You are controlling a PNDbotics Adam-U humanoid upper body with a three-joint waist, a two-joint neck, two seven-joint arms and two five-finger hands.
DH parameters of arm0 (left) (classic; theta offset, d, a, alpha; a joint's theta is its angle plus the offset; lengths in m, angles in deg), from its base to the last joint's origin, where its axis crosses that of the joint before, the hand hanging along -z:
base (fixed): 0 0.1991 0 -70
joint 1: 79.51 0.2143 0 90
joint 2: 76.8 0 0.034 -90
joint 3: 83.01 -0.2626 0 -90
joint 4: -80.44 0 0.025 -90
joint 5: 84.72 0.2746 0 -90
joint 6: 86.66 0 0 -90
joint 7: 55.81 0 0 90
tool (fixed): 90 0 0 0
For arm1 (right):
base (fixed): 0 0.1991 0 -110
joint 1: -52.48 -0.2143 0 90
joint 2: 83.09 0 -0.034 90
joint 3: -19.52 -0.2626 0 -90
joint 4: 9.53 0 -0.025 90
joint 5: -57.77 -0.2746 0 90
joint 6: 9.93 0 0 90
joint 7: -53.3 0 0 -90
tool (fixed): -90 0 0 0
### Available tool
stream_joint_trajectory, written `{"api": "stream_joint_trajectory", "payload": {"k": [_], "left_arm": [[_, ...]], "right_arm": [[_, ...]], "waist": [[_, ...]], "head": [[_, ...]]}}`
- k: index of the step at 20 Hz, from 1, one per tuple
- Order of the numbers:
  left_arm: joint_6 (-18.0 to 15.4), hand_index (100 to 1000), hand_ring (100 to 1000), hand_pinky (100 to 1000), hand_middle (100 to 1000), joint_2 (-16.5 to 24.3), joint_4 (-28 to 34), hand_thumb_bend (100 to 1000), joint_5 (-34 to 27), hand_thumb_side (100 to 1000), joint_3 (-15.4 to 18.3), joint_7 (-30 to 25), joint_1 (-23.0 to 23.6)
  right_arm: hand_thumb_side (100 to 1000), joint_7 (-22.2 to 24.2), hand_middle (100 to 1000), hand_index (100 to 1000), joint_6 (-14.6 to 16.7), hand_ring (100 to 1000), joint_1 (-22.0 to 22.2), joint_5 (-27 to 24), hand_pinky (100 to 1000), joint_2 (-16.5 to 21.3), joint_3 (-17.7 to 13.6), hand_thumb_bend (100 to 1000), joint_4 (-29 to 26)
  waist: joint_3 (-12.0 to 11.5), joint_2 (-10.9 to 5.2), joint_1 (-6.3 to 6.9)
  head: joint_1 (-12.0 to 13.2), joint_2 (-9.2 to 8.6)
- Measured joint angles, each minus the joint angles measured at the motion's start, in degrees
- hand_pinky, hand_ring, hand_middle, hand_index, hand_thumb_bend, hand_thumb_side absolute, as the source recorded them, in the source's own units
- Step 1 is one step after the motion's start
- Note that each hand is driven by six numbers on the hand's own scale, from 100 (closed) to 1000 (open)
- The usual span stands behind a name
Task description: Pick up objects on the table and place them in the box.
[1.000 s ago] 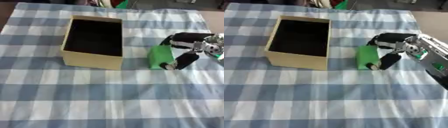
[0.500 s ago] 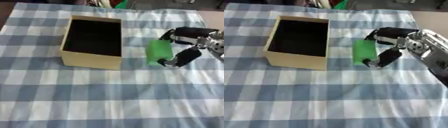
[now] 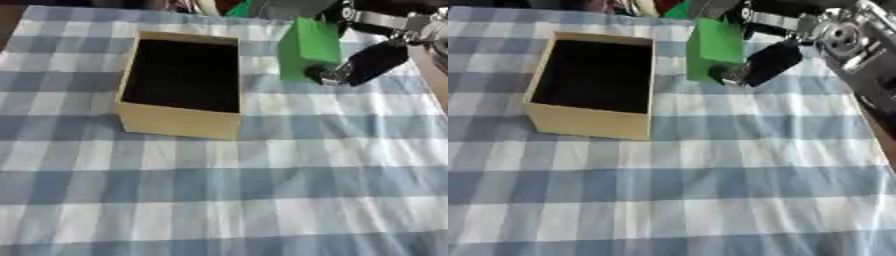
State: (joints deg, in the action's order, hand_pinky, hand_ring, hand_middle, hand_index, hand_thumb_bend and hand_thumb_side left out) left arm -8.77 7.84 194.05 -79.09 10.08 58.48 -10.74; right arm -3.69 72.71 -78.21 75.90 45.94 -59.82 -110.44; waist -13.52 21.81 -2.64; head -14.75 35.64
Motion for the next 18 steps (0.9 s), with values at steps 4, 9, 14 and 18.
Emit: {"api": "stream_joint_trajectory", "payload": {"k": [4, 9, 14, 18], "left_arm": [[0.03, 765, 591, 719, 695, 0.0, 0.0, 100, -0.02, 890, -0.03, -0.07, 0.0], [-0.08, 765, 592, 719, 694, 0.01, 0.0, 100, -0.09, 888, -0.2, -0.2, -0.1], [-0.12, 765, 592, 719, 693, 0.02, 0.0, 100, -0.28, 888, -0.37, -0.42, -0.44], [-0.05, 765, 593, 719, 693, 0.02, 0.0, 100, -0.54, 888, -0.39, -0.61, -0.49]], "right_arm": [[508, 2.17, 531, 664, 0.33, 657, -5.68, -0.53, 713, -2.28, 0.97, 100, 3.62], [472, 4.8, 527, 659, 1.33, 656, -11.64, 0.0, 711, -5.59, 2.56, 100, 8.6], [484, 6.67, 506, 638, 2.6, 584, -16.02, 1.75, 678, -8.96, 4.16, 100, 13.04], [491, 7.46, 491, 618, 3.43, 503, -18.53, 2.94, 620, -11.2, 5.1, 100, 15.57]], "waist": [[-0.15, 0.0, -0.32], [-0.63, 0.0, -0.32], [-1.1, 0.0, -0.33], [-1.45, 0.0, -0.54]], "head": [[-0.61, 0.01], [-1.16, 0.02], [-1.4, 0.01], [-1.63, 0.01]]}}
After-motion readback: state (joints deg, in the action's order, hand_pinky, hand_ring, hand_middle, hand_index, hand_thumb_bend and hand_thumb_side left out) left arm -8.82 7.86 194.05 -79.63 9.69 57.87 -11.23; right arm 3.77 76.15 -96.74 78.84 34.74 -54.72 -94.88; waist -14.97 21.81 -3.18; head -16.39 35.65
